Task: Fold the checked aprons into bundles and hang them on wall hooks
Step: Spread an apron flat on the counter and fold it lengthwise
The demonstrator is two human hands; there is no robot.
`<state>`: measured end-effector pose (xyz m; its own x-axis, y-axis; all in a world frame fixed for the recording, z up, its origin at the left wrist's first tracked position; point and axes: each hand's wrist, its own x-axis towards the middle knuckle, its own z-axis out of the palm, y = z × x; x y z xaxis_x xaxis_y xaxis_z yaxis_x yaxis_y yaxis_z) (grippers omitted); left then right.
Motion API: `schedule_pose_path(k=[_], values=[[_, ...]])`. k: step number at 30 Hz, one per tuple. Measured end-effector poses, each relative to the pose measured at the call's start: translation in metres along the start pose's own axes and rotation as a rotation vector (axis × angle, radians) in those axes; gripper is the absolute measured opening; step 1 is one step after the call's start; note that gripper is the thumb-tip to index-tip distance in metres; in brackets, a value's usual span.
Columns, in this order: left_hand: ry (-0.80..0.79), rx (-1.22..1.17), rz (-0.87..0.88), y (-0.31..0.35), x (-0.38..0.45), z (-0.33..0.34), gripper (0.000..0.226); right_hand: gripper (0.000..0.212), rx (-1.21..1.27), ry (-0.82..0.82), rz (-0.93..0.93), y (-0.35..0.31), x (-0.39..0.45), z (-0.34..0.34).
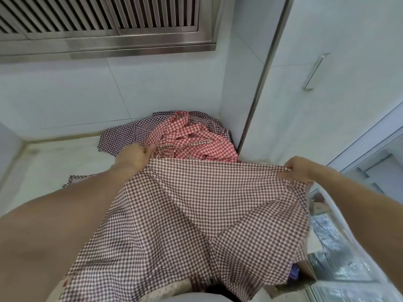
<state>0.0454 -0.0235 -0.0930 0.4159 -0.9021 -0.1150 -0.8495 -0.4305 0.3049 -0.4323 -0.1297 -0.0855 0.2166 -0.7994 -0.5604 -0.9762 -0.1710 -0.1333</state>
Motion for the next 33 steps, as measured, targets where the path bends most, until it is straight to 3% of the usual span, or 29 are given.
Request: schedule_pose_path(k=[7,11,14,17,20,23,26,29,31,33], values=[[0.083,0.035,-0.062,0.000,0.006,-0.001,0.078,0.033,0.050,0.086,0.136,0.044,-0.007,-0.027],[0.127,0.078,-0.124,-0.004,0.010,-0.006,0.074,0.028,0.462,0.161,0.057,0.053,-0.007,-0.031],[0.175,0.061,-0.161,-0.009,0.013,-0.009,0.073,0.039,0.763,0.080,0.026,0.054,-0.009,-0.034],[0.248,-0.003,-0.221,-0.008,0.016,-0.008,0.070,0.040,0.664,-0.009,-0.010,0.044,-0.004,-0.038],[0.356,0.043,-0.219,0.007,0.011,0.002,0.055,0.049,0.490,0.040,-0.015,0.034,0.007,-0.039],[0.516,-0.103,0.129,0.034,-0.012,0.017,0.028,0.046,0.386,0.112,0.034,0.029,0.017,-0.038],[0.232,-0.238,0.426,0.066,-0.050,0.038,0.013,0.046,0.373,0.118,0.097,0.030,0.024,-0.039],[-0.013,-0.090,0.580,0.078,-0.073,0.067,0.039,0.046,0.356,0.130,0.149,0.033,0.024,-0.039],[-0.148,0.114,0.594,0.076,-0.077,0.085,0.064,0.046,0.354,0.134,0.168,0.035,0.023,-0.040],[-0.128,0.243,0.513,0.069,-0.073,0.092,0.073,0.047,0.335,0.130,0.183,0.038,0.020,-0.038]])
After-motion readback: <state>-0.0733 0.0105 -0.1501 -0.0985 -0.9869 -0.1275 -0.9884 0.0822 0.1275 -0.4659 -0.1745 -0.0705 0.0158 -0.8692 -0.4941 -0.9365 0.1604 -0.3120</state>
